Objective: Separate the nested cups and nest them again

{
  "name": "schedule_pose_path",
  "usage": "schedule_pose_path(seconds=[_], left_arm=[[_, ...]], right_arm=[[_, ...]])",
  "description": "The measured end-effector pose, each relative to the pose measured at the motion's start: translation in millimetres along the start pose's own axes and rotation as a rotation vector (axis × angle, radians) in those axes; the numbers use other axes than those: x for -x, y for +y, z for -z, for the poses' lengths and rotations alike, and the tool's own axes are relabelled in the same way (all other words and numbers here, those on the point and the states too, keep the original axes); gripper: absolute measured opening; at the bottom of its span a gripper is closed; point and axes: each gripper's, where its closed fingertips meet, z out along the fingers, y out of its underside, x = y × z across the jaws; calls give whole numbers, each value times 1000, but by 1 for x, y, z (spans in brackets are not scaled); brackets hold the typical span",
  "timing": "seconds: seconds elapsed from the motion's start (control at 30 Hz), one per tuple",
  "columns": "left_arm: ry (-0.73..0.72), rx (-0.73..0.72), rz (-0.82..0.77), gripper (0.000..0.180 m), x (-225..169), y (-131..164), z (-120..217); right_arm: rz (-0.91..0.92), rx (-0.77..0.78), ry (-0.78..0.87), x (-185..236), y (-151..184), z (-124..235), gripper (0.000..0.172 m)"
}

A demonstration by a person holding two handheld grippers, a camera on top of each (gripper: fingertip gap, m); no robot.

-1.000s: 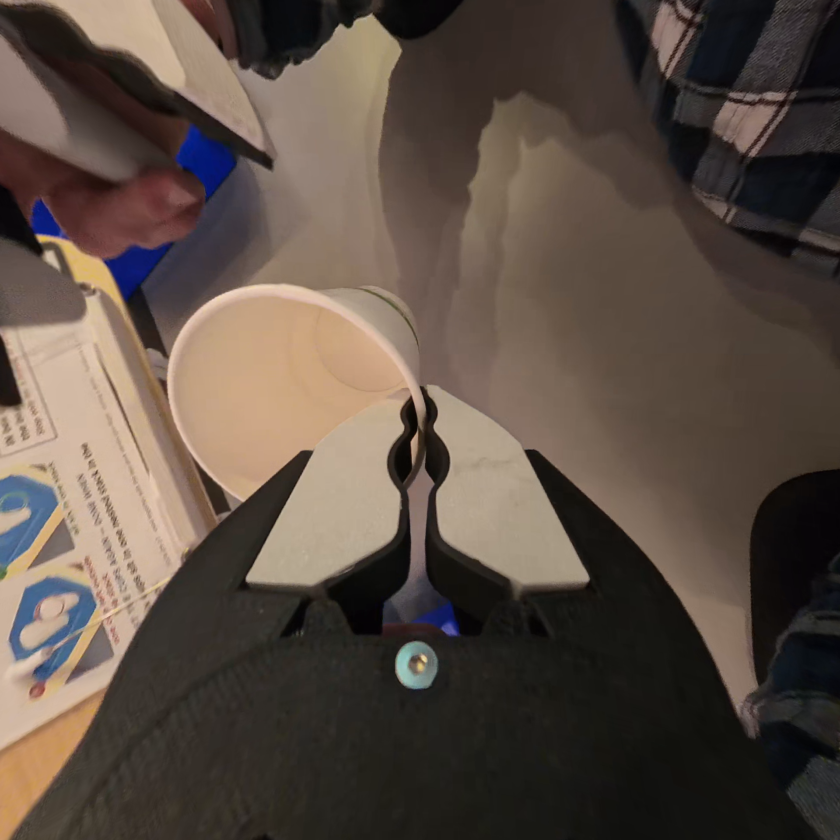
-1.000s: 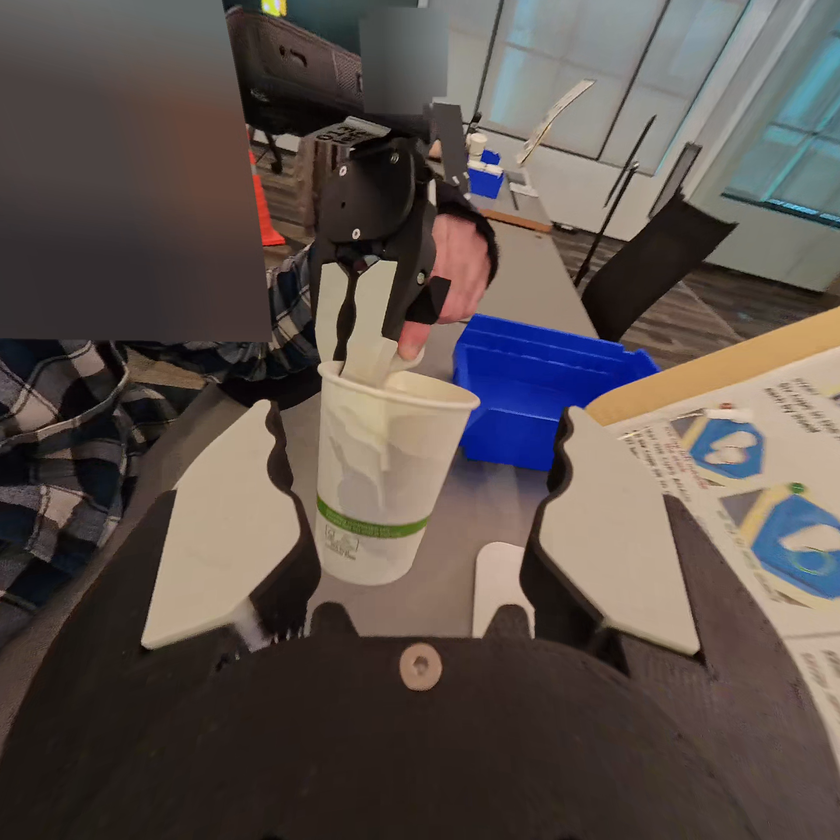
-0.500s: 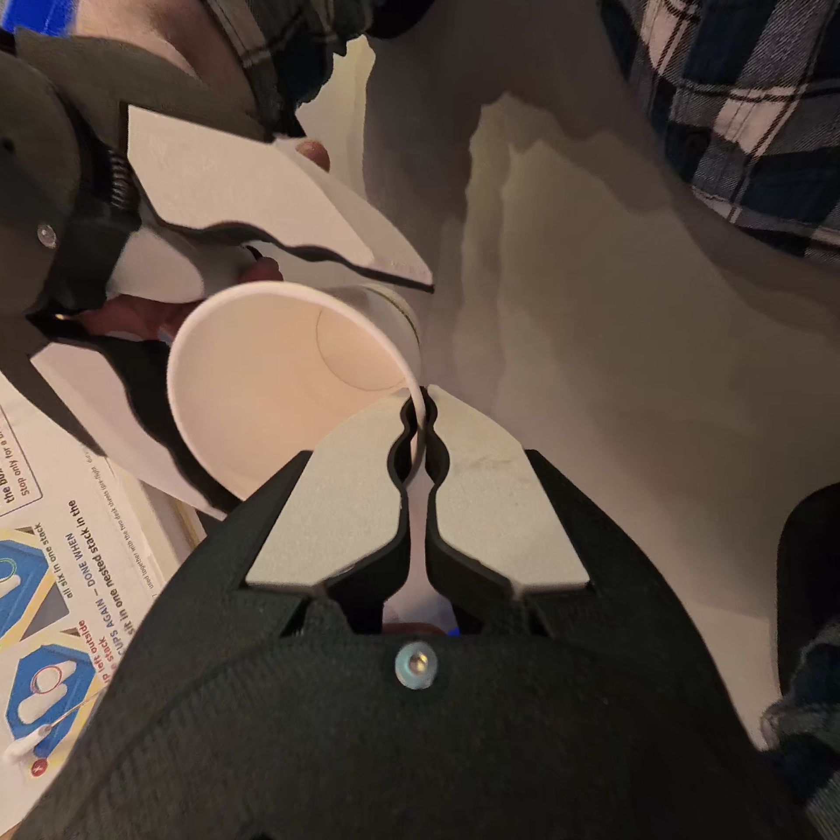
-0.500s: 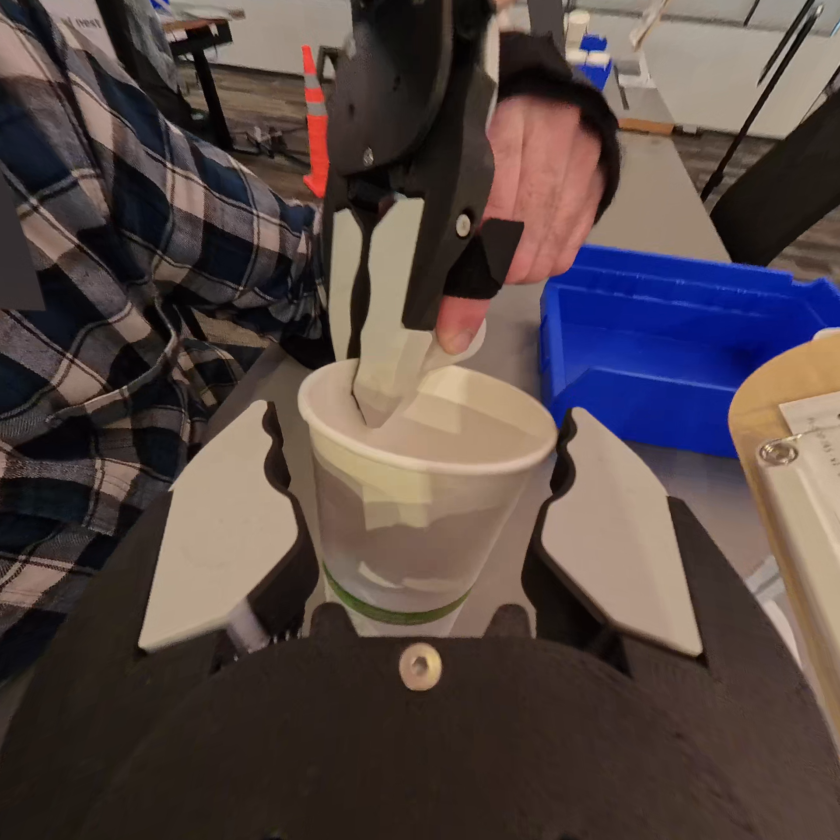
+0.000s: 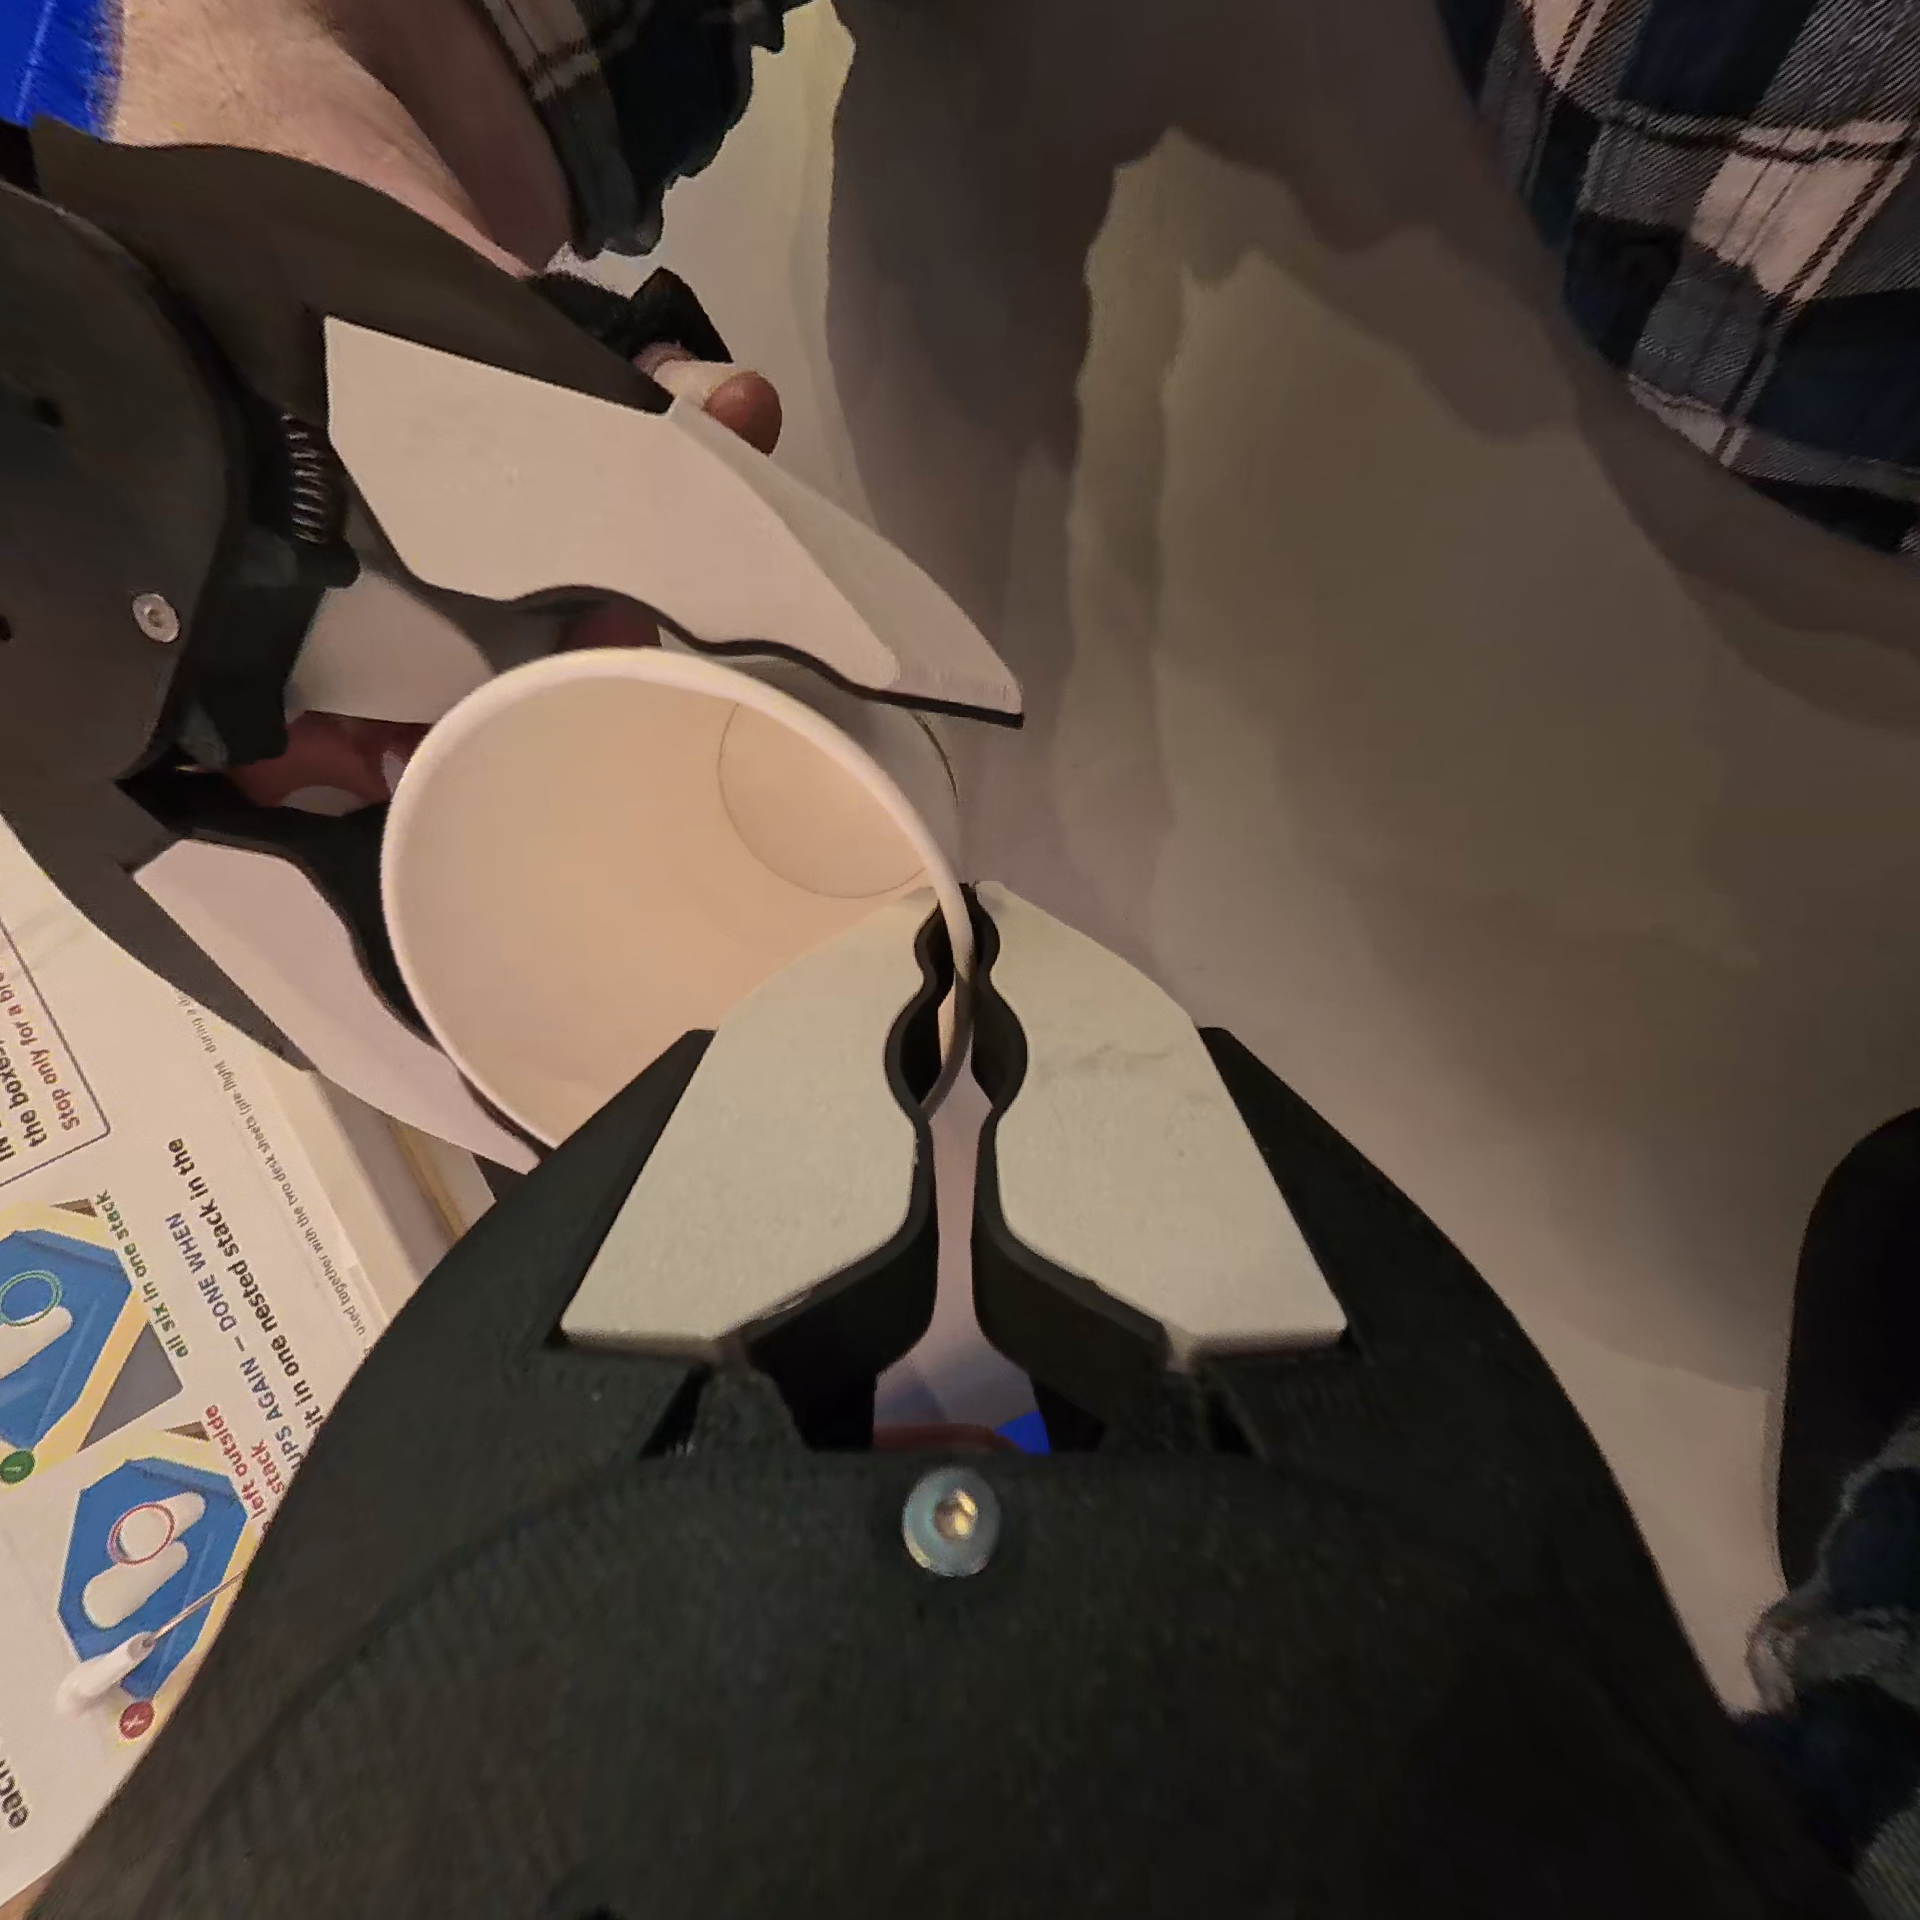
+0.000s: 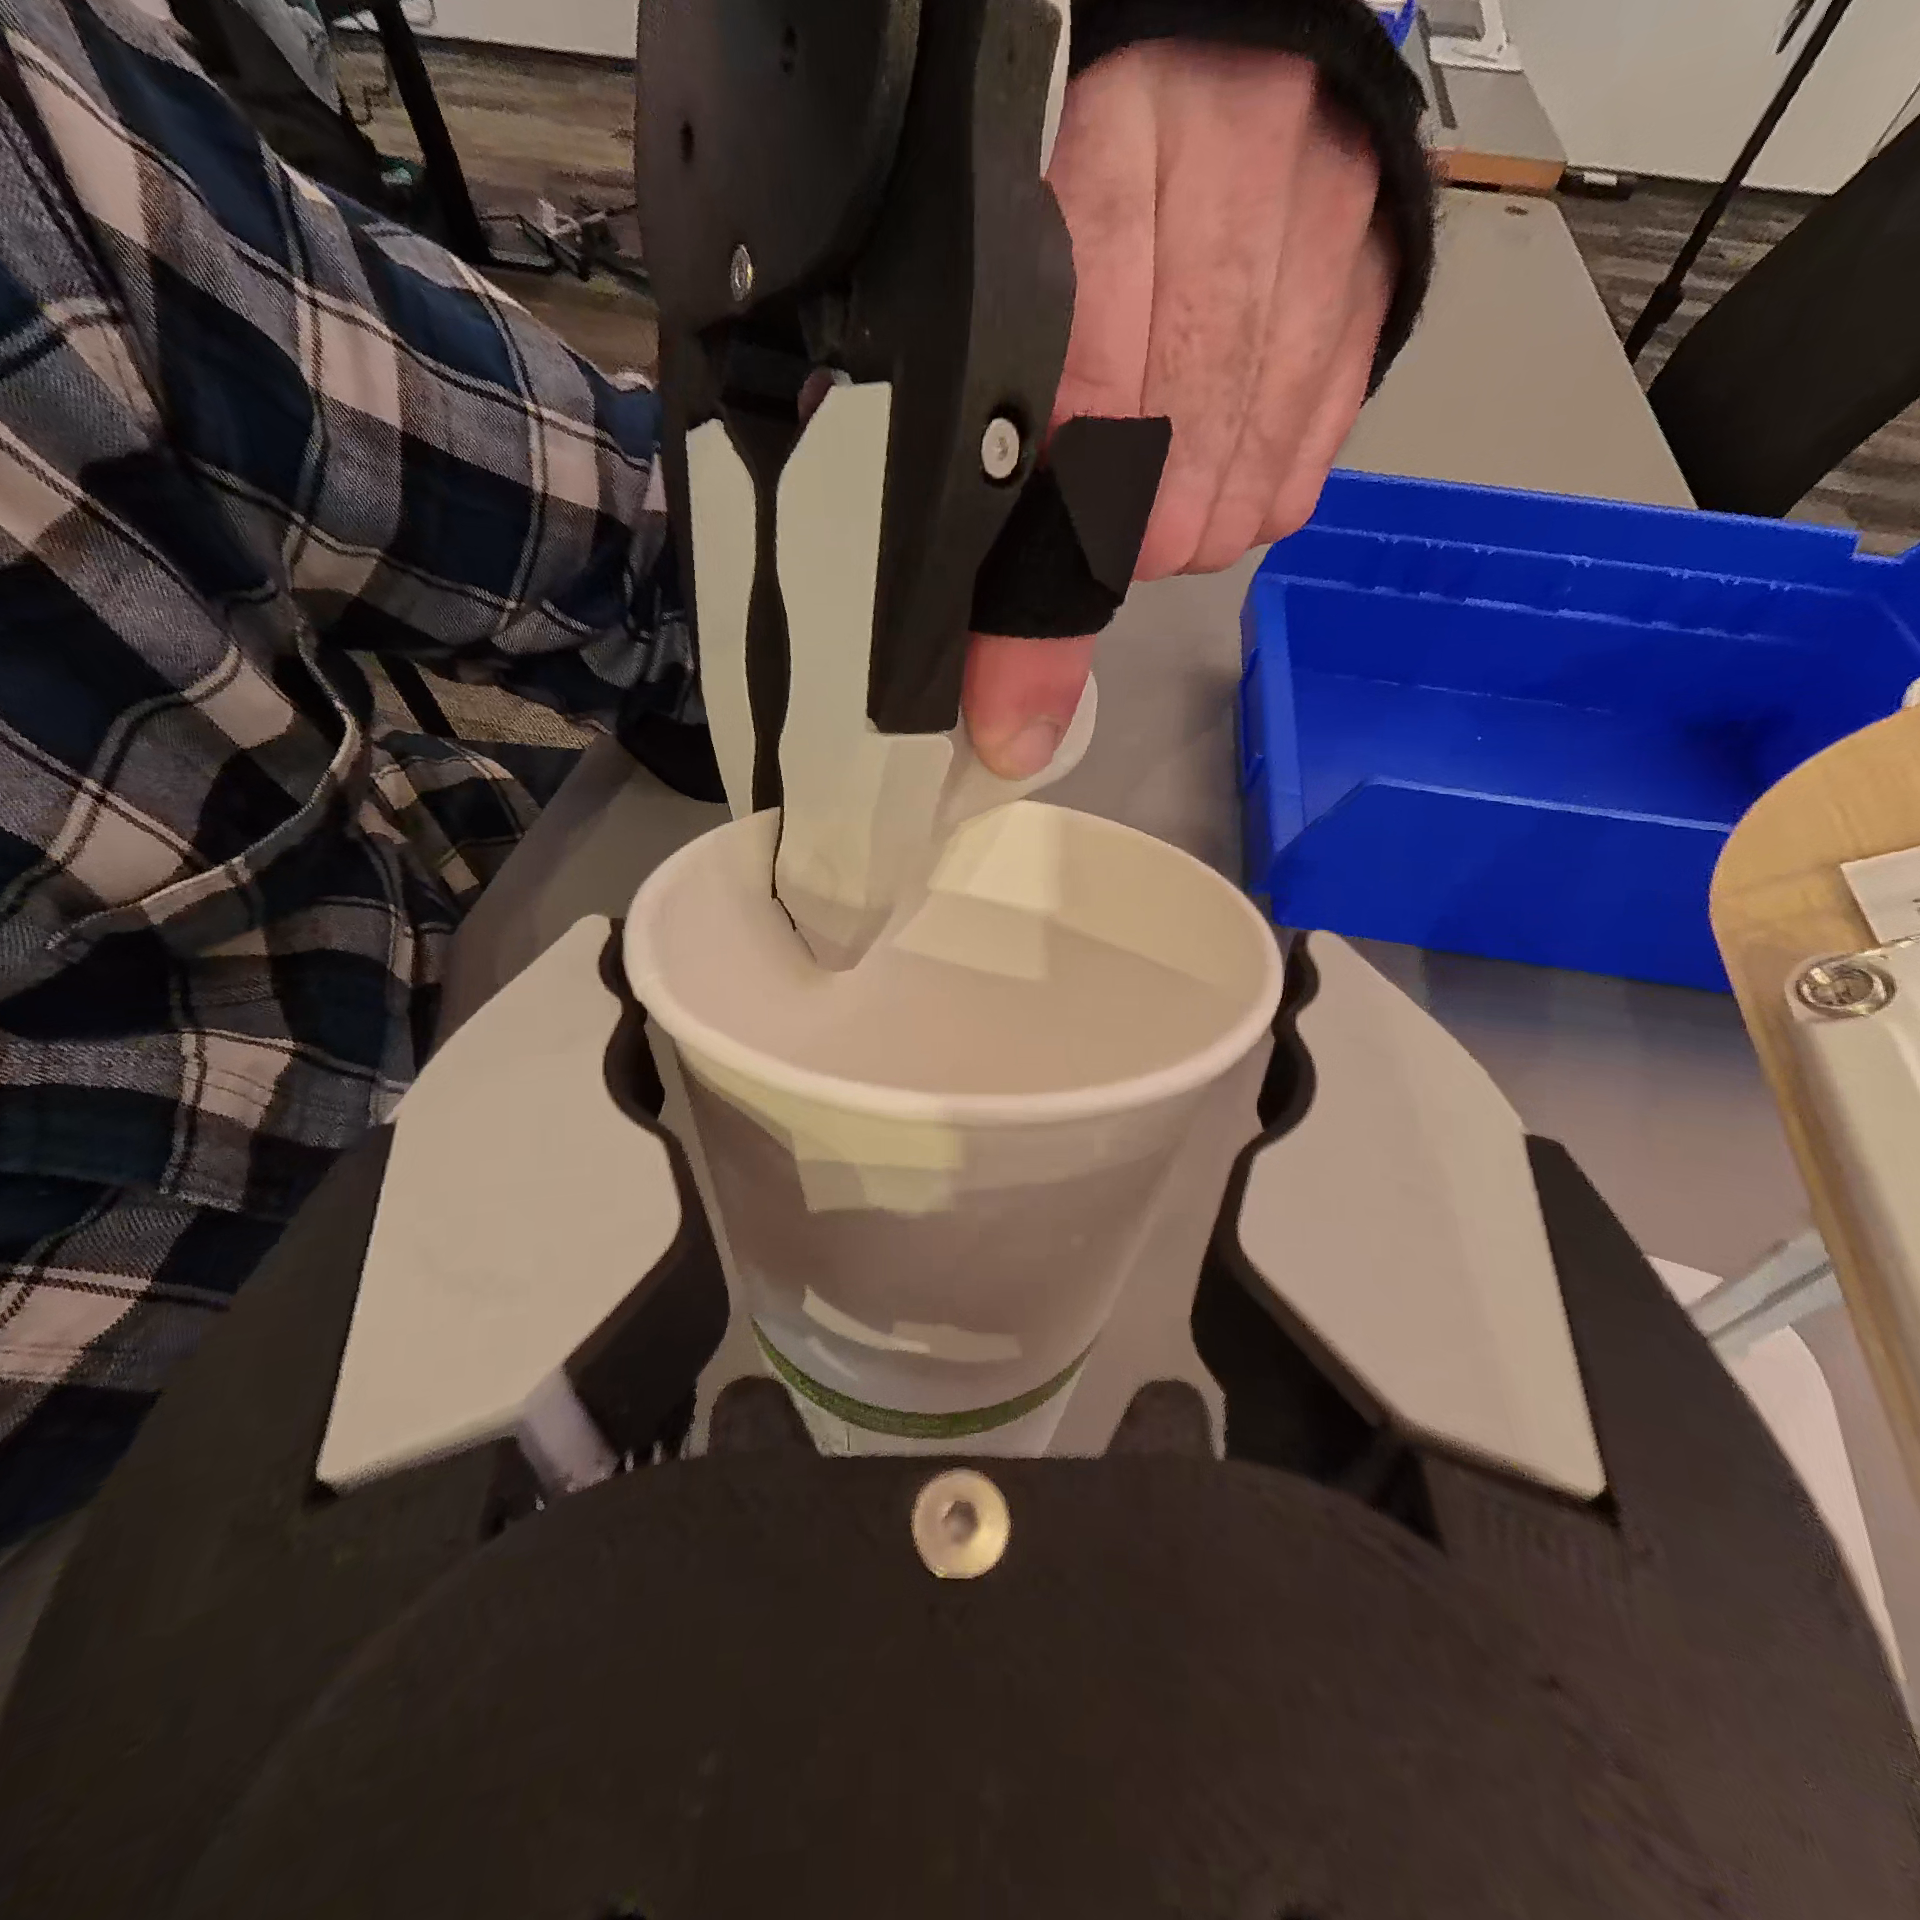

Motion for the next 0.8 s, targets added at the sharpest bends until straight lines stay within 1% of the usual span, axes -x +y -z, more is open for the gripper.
schedule_pose_path(seconds=[0.03,0.17,0.33,0.43,0.57,0.67,0.73,0.8], left_arm=[[1,4,-1,0,0,0,0],[-6,27,-3,0,0,2,-2],[-7,35,6,0,1,3,-2],[-32,33,17,1,4,3,1],[-183,7,37,52,24,1,18],[-335,-19,57,68,42,1,44],[-432,-43,67,70,52,1,64],[-501,-63,70,70,58,1,79]], right_arm=[[-8,-9,-6,1,-2,0,113],[-23,5,-11,-1,1,0,102],[-13,14,-2,-2,2,1,100],[-15,4,8,-4,-1,5,99],[-7,-8,44,-10,-7,18,99],[13,-25,125,-22,-16,44,99],[24,-57,217,-36,-24,75,99],[30,-92,353,-56,-31,116,99]])
